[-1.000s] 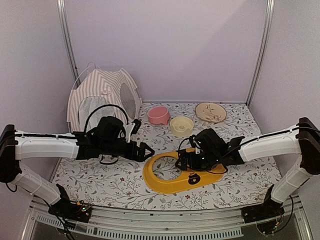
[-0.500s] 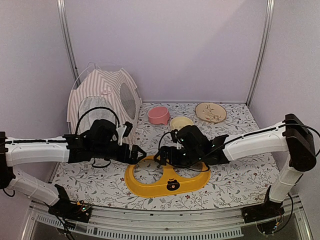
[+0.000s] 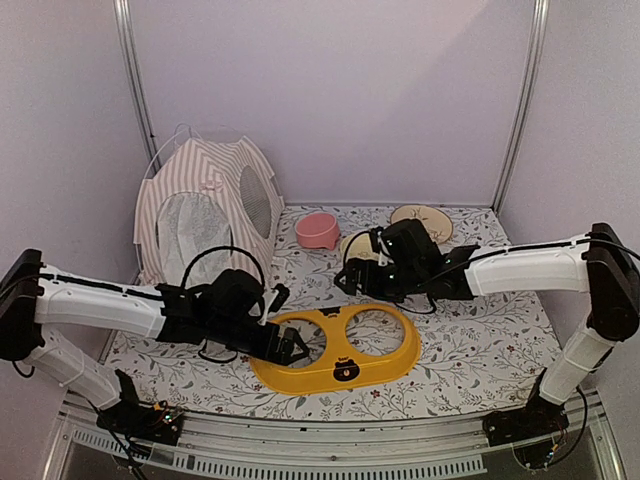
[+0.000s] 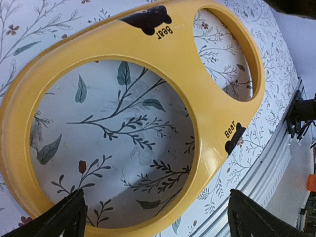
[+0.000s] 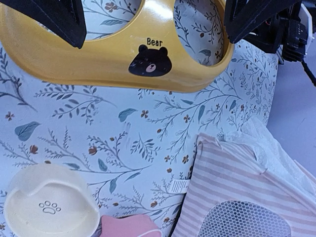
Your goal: Set up the pet tent
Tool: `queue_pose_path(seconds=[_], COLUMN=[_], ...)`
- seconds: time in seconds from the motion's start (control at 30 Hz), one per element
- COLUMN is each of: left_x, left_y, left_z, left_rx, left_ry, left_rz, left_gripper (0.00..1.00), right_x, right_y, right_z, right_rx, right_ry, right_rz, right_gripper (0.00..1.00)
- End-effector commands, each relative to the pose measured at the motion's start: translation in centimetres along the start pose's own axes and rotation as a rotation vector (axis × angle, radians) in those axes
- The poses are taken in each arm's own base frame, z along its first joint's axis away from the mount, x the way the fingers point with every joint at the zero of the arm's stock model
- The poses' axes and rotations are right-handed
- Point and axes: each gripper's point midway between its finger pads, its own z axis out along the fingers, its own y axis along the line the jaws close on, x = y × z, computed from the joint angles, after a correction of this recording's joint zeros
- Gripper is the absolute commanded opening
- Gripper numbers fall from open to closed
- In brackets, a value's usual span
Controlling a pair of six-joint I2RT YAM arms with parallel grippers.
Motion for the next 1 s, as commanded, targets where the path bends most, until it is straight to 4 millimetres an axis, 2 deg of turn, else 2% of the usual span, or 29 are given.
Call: queue_pose_path(seconds=[0.0,0.13,0.33,0.6,0.67,0.7,0.8,0.97], left_x=[-3.1,-4.8,-6.7,-9.3,-9.4,-9.3,-9.4,-9.8], left_y=[-0.7,1.0,2.8,2.1,1.7,1.8,2.0,1.6], left_z=[1.7,3.4,4.9,5.8,5.8,5.6,5.1,4.5], left_rx=[-0.034,-0.091,-0.112,-0.107,-0.093,-0.094,-0.104,-0.090], left_ry=[-0.063,-0.069,-0.081,-0.095,-0.094,-0.095,-0.108,-0.122], left_rz=[0.010,-0.003,-0.018,0.017,0.017,0.018,0.026,0.048], left_gripper=[0.99,1.00,0.99,0.99,0.99,0.99,1.00,1.00], right_x=[-4.5,-6.4,-7.7,-9.6,-9.6,-10.8,-11.7,-11.6], right_y=[-2.1,-2.8,-4.9,-8.2,-9.7,-9.4,-10.4,-11.7], right_z=[-0.6,-0.7,-0.3,1.7,2.1,2.1,2.7,4.3], right_rx=[0.050,0.073,0.114,0.159,0.184,0.180,0.213,0.259], right_ry=[-0.062,-0.090,-0.100,-0.087,-0.077,-0.097,-0.102,-0.074], right_rz=[-0.039,-0.066,-0.063,-0.029,-0.017,-0.016,-0.018,-0.028], right_gripper=[0.99,0.99,0.99,1.00,1.00,0.99,0.98,0.96])
